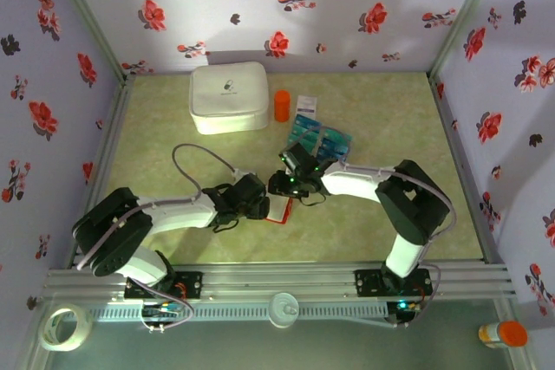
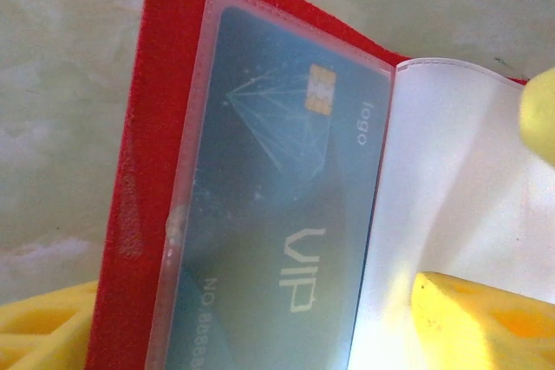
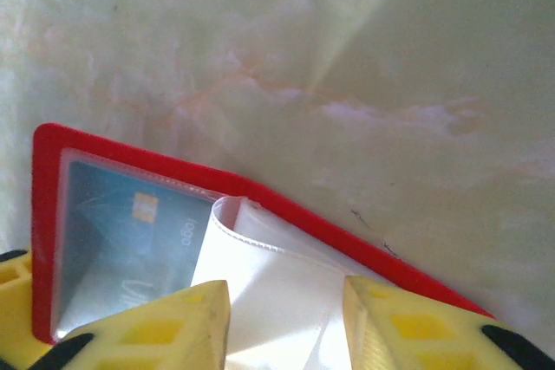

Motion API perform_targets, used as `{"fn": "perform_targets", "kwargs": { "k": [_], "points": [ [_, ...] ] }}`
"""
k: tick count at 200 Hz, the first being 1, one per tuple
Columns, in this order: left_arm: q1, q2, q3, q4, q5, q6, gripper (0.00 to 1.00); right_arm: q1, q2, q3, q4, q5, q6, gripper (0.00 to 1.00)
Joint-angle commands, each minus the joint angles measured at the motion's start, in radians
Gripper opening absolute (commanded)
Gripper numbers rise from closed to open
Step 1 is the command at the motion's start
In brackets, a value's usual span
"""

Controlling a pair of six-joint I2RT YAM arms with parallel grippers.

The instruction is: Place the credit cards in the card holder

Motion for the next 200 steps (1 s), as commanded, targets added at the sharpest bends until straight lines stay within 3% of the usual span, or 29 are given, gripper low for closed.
{"fn": "perform_targets", "kwargs": {
  "k": [1,131,200],
  "points": [
    [-0.013,0.015,-0.031,0.053,0.057,-0.015,0.77,-0.002,-0.04,-0.019,-0.025,0.028,0.009,0.44],
    [-0.016,-0.001,-0.047,0.067,0.056,-0.021,0.76,-0.001,0.052,-0.021,0.073,-0.034,0.06,0.48],
    [-0.016,-0.005,-0.049,0.069,0.056,-0.023,0.76,-0.009,0.062,-0.024,0.139,-0.084,0.091,0.44]
  ]
}}
